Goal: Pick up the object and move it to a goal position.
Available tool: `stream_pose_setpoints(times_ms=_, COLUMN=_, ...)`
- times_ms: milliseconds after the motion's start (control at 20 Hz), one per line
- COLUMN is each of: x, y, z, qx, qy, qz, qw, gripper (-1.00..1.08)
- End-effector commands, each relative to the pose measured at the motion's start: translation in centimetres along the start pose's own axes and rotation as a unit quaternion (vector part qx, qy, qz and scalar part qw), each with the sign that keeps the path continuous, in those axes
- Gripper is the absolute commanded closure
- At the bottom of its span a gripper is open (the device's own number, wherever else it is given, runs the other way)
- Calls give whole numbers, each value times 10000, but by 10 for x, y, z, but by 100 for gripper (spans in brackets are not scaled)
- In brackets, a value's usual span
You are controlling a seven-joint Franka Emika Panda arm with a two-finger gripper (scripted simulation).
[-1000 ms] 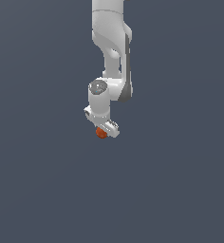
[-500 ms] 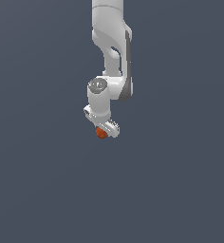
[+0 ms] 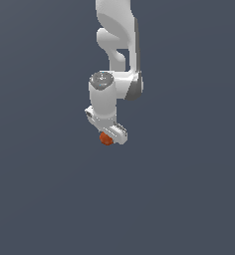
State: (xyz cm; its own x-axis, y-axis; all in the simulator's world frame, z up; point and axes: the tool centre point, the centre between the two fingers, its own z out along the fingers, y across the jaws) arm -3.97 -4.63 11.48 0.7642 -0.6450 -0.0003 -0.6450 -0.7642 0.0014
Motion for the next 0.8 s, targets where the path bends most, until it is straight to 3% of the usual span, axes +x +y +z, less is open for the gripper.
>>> stream_pose_setpoints(times_ms=0, x=8, y=-9, z=-21, qx=3, qy=11, qz=2, qw=10000, gripper=108)
stream_pose_setpoints(times_ms=750, x=58, y=-62, z=-137, qx=1, qy=9, qz=3, qw=10000, gripper=108)
